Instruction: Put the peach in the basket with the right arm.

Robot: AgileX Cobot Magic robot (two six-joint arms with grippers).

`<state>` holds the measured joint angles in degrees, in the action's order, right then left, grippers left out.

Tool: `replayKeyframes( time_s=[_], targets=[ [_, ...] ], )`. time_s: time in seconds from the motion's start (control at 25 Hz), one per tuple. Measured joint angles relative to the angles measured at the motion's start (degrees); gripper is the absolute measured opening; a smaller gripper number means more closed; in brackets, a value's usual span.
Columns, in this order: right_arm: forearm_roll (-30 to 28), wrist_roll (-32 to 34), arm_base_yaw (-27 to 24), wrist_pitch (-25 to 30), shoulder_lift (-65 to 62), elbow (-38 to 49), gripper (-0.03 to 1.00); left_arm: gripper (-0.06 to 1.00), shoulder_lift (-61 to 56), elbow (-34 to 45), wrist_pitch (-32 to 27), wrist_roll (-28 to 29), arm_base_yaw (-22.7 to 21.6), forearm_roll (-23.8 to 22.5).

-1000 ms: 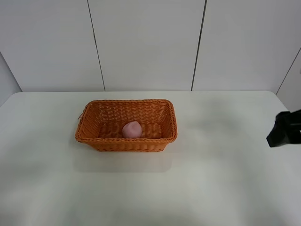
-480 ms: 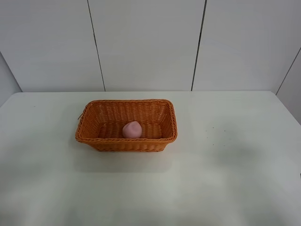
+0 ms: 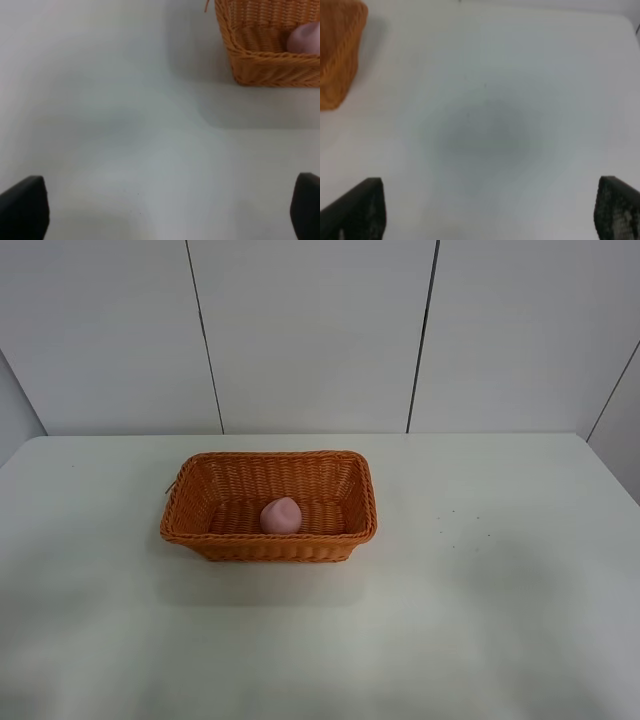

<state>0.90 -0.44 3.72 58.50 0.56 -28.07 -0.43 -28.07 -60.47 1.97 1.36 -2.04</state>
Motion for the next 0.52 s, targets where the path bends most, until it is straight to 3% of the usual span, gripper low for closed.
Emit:
replayKeyframes(
  time_s=[0.52],
  targets=[
    [-0.33,0.0,0.0,0.0,-0.76,0.1,0.64,0.99,0.0,0.0,0.0,0.0,0.0,0.0]
  ],
)
